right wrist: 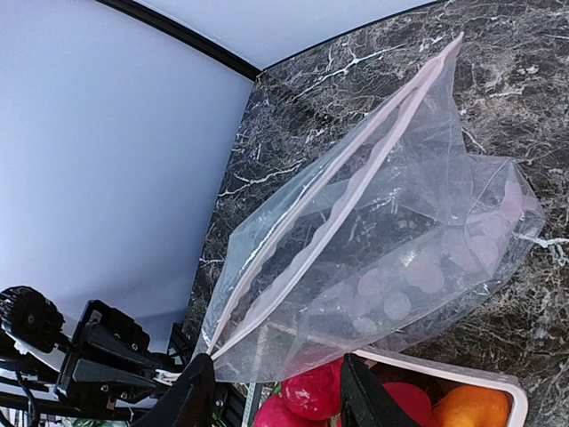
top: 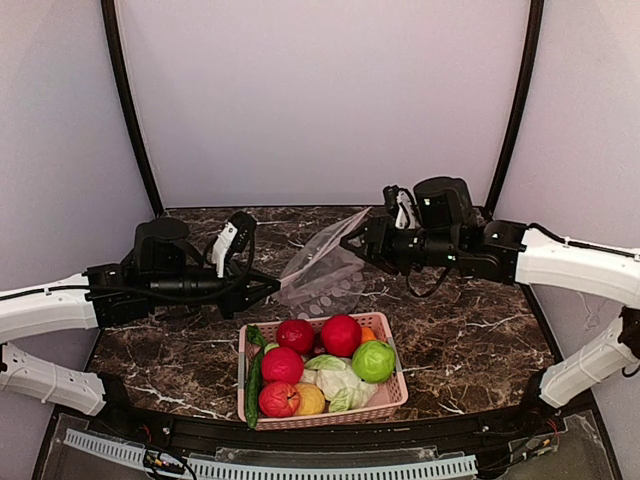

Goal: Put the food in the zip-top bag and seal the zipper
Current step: Pass from the left arm to the right

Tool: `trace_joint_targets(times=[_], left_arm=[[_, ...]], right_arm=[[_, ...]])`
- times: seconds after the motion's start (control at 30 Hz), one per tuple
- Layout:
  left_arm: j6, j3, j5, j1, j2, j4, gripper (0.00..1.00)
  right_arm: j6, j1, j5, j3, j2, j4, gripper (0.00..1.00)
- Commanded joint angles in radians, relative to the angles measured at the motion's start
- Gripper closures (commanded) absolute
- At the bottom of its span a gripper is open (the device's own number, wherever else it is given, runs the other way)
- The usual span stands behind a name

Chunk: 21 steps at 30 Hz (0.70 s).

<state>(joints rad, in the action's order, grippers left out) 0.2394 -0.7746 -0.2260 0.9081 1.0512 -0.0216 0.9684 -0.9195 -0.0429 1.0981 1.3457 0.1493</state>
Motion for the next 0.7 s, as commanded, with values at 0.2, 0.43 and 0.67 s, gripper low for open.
trace_joint_targets(times=[0.2,0.43,0.67], left_arm=[[0.01,0.027,-0.001,0.009,-0.02,-0.014,0.99],[0.012,0.03,-0.006,0.008,-0.021,-0.012,0.99],[0.015,0.035,-0.019,0.011,-0.022,-0.01,0.99]], right_arm=[[-0.025,-0.004,0.023,0.068,0.069,-0.037,0.57],[-0.025,-0.001,0.025,0.093,0.111,-0.036,0.62],[-0.023,0.002,0.0,0.104,0.144,-0.055,0.66]])
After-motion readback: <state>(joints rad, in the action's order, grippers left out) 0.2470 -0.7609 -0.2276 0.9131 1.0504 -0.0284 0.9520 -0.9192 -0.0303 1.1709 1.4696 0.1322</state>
